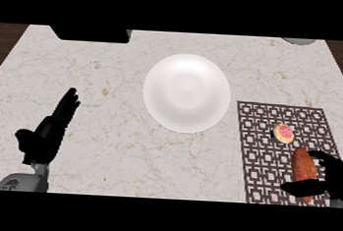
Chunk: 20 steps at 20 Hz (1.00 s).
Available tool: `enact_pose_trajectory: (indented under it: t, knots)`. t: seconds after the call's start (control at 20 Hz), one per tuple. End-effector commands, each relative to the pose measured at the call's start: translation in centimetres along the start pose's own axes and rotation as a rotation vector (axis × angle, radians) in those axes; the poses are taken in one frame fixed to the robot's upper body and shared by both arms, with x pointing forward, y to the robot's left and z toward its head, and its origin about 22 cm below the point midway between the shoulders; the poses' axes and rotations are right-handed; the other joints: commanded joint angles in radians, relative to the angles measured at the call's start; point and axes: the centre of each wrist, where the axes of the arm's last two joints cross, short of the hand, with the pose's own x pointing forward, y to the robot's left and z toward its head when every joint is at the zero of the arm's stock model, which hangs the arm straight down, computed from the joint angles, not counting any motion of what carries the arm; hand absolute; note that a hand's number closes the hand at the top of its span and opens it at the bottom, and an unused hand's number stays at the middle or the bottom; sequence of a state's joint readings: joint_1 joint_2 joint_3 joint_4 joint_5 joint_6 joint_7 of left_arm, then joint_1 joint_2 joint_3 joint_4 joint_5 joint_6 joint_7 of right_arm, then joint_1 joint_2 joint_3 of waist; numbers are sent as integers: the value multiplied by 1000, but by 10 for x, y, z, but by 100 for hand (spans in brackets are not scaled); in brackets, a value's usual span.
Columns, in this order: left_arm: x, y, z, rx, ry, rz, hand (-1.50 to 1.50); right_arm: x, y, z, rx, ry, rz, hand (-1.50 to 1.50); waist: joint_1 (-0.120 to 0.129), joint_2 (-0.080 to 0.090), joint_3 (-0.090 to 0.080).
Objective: Pick the sweet potato from the placemat and place it in the plate
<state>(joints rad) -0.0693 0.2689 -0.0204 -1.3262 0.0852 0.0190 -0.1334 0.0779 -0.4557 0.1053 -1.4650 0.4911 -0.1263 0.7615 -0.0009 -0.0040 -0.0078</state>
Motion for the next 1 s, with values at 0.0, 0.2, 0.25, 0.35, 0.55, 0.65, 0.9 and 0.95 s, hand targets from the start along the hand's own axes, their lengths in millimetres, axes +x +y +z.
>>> enact_pose_trajectory:
  t: [0.0, 0.2, 0.25, 0.35, 0.55, 0.65, 0.9, 0.95]
  knots:
    - [-5, 19, 8, 17, -8, -8, 0, 3, 4, 1, 39, -55, 0, 150, 1, 3, 8]
    - [4, 12, -5, -6, 3, -16, 0, -8, 18, -12, 8, -89, -7, 150, 1, 4, 8]
    - [1, 20, -2, 2, -5, 9, 0, 5, 12, -9, 12, -77, 19, 150, 2, 4, 8]
    - [3, 7, 13, 0, -3, 6, 0, 0, 25, 6, -35, -115, 15, 150, 2, 2, 8]
    - [-4, 15, 10, 19, 17, -2, 0, 3, 72, 71, -152, 7, -73, 150, -27, -7, 4]
    - [-6, 27, 15, 31, 23, -22, 0, 3, 88, 85, -199, 99, -105, 150, -25, -10, 2]
    - [-7, 11, 11, 31, 29, -6, 0, 25, 98, 134, -371, 68, -117, 150, -35, -8, -2]
    - [-7, 21, 12, 38, 36, -5, 0, 23, 100, 148, -397, 50, -126, 150, -44, -11, -2]
